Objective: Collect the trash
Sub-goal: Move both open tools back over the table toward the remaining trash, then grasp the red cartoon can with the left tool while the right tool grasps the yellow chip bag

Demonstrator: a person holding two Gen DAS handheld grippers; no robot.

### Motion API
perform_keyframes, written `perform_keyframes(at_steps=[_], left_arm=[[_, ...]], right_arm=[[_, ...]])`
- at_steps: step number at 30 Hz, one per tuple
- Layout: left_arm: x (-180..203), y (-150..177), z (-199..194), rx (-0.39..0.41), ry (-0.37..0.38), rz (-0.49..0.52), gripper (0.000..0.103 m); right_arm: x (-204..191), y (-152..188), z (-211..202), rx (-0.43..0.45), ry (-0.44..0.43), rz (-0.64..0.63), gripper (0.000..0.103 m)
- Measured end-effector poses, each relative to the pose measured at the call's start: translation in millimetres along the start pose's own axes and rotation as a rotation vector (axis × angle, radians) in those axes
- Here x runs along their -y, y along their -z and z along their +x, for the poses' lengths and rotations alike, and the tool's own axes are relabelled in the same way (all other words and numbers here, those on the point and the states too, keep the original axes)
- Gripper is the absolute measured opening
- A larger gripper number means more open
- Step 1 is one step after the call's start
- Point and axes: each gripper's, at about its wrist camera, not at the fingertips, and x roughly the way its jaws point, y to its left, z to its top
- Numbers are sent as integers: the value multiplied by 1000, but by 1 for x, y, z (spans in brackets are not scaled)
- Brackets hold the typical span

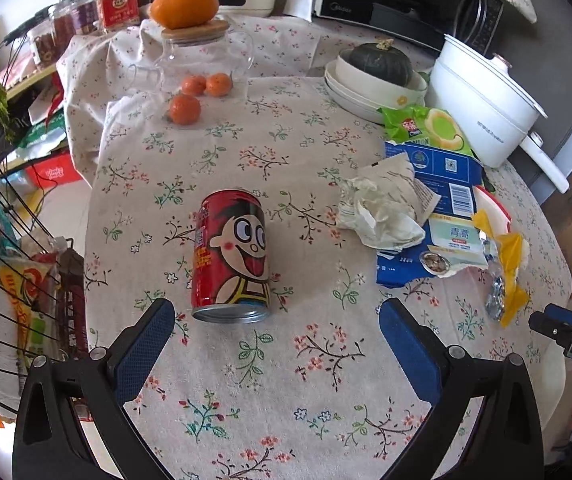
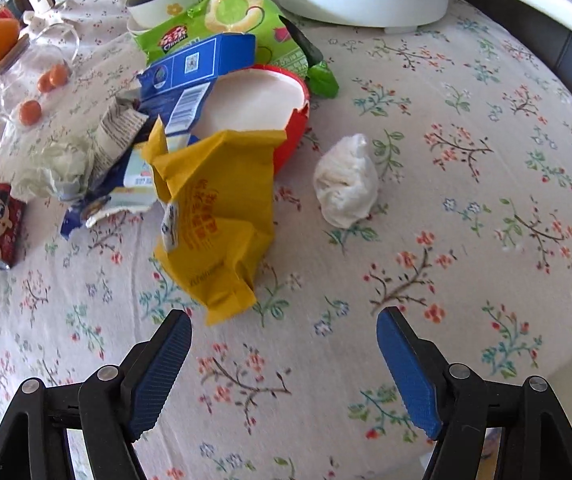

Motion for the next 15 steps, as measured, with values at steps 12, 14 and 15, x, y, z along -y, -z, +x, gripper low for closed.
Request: perform_keyframes(at_steps=[12,14,15], left_arm=[[-46,-8,33,-51,88,-268,91],[-49,-6,36,-63,130,-304,80],[-50,-5,37,-68,144,-313,72]], right_arm=[[-8,-16,39,-15,-97,49,60],[-9,-15,41,-23,-115,34,38],[-10,-15,41,-21,-121,26,32]])
